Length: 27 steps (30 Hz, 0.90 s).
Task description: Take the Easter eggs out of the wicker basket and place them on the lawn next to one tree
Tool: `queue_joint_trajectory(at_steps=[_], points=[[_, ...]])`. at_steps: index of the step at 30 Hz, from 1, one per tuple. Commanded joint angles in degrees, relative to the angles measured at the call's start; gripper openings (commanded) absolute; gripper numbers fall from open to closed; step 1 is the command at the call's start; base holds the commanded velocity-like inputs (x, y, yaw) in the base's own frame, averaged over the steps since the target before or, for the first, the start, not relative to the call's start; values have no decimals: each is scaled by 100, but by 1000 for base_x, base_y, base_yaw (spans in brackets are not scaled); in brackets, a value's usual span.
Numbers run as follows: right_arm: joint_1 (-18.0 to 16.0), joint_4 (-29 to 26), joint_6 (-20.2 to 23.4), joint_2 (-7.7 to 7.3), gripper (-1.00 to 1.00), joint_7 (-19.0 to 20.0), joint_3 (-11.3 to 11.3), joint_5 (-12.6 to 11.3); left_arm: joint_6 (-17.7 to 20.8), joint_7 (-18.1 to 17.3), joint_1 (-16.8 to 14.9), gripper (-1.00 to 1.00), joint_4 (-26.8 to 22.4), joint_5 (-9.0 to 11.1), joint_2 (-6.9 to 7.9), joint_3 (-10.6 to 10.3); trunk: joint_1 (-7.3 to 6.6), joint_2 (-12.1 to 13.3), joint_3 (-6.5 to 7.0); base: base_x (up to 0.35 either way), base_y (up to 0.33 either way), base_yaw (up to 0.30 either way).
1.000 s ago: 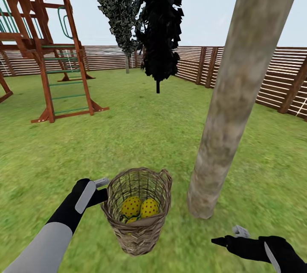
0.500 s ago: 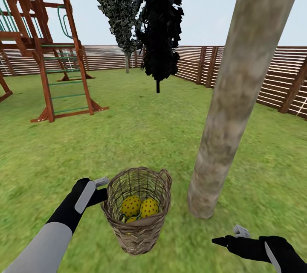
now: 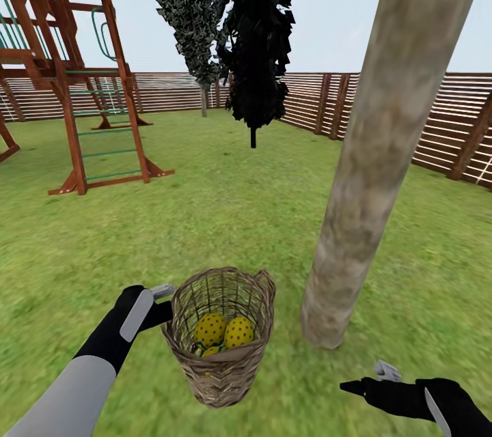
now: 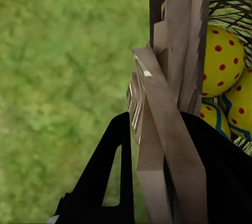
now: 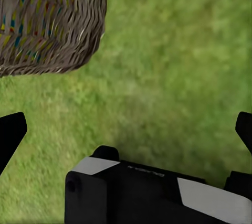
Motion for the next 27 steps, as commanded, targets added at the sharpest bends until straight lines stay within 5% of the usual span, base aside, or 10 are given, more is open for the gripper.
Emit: queue_joint_trajectory(at_steps=[1,27], points=[[-5,-7,34,7,100,48,-39,59,0,61,-4,-100,-7,94,1,-12,23,-46,-25,0,0,0],[-5,22,34,9,100,5,-39,59,0,61,-5,-100,-16,94,7,-12,594,-1089,-492,0,0,0]])
